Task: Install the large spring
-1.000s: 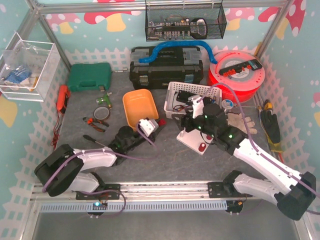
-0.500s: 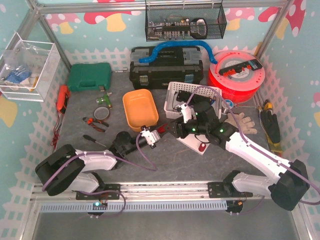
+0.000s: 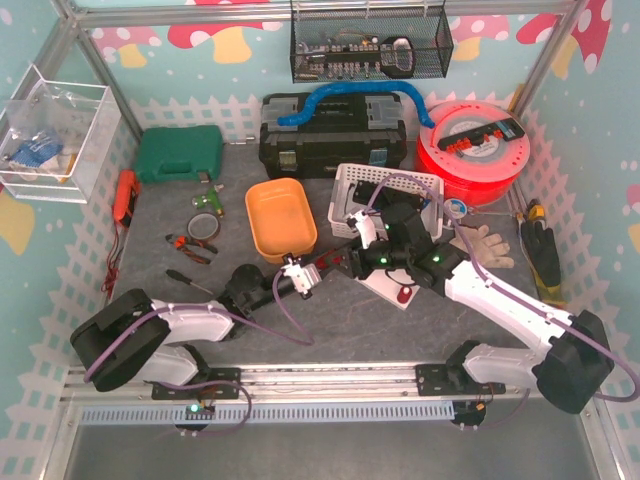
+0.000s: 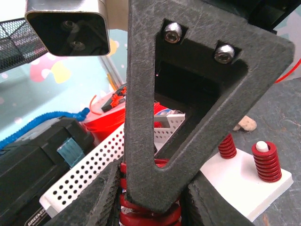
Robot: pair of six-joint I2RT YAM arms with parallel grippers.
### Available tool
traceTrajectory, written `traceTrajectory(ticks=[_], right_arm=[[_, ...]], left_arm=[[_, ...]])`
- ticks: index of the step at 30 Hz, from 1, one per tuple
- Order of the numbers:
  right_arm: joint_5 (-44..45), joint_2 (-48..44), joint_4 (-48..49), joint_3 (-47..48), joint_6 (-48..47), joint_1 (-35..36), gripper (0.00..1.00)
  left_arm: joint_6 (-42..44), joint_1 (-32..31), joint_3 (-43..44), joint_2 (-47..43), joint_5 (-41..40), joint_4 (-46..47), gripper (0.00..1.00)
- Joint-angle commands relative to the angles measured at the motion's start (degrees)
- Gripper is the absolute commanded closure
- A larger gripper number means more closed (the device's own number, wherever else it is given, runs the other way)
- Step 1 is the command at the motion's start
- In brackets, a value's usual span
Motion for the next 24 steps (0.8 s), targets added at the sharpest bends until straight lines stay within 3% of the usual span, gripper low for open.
traceTrajectory(ticks=[1, 7, 9, 14, 15, 16, 21, 24], right_arm=[[-1.4, 0.8, 0.8, 0.4, -0.8, 0.4, 0.62], [-0.1, 0.5, 1.1, -0.1, -0.6, 0.4, 0.90], [0.8, -0.2, 1.4, -0.3, -0.4, 0.5, 1.00], [8.0, -3.2, 0.1, -0.6, -0.4, 0.4, 1.00], [9.8, -3.8, -0.3, -0.8, -0.4, 0.4, 1.00], [11.4, -4.4, -0.9, -0.8, -0.4, 0.4, 1.00], [18.7, -5.0, -5.6, -0.1, -0.9, 0.4, 1.00], [22.1, -4.1, -8.9, 0.5, -1.6, 0.5, 1.00]], left_arm=[[0.3, -0.7, -0.3, -1.2, 0.4, 2.7, 0.91], [0.3, -0.7, -1.0, -1.5, -2.1, 3.0, 0.74], [0.3, -0.7, -1.4, -1.8, -3.5, 3.1, 0.62], [-0.2, -0.7, -1.3, -2.8, -7.4, -1.8, 0.28], [-0.6, -0.7, -1.4, -3.2, -8.0, -2.8, 0.20], [-1.0, -0.7, -1.5, -3.6, -8.3, -4.0, 0.04], [-3.1, -0.7, -2.2, -7.3, -11.1, -8.4, 0.01], [-8.3, -0.7, -1.8, -9.1, -19.7, -11.1, 0.01]])
